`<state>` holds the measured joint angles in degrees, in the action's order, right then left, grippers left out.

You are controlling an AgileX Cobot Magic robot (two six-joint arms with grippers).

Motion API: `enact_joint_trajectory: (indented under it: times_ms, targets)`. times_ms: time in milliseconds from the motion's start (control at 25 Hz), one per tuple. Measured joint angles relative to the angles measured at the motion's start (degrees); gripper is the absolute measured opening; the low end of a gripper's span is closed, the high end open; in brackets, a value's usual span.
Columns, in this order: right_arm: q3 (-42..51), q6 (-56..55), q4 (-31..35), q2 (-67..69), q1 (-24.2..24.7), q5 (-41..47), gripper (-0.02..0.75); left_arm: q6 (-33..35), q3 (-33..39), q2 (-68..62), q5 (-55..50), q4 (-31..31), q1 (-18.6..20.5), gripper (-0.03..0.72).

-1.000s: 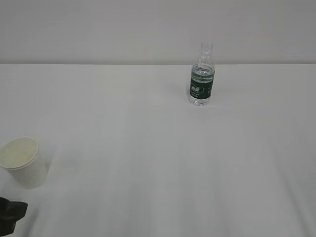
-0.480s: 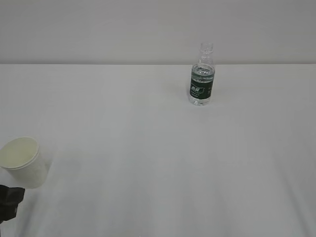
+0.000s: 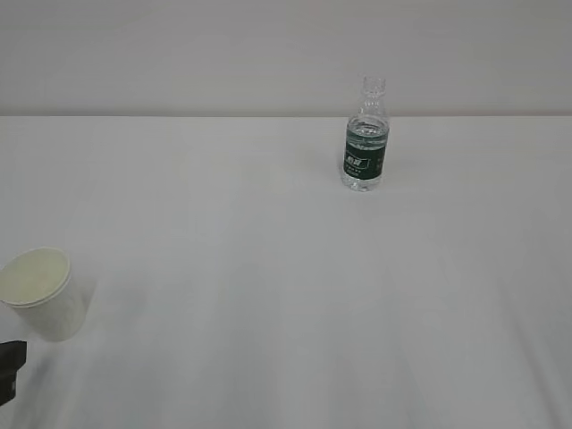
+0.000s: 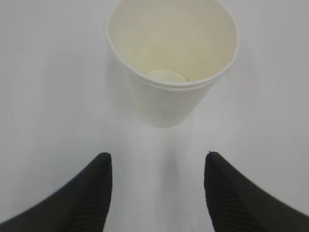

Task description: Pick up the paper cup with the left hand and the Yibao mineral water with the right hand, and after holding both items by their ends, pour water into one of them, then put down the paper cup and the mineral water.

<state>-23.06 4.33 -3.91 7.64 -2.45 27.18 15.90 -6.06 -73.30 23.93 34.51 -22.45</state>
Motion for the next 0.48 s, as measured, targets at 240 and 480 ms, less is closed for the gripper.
enact_joint_trajectory:
  times_ms: [240,480]
  targets:
    - [0.0,0.1,-0.15,0.0,0.0,0.94,0.592,-13.03,5.93,0.0,13.94,-10.69,-2.18,0.436]
    - [0.0,0.1,-0.15,0.0,0.0,0.98,0.592,-18.14,6.31,-4.38,17.55,-18.64,-2.18,0.436]
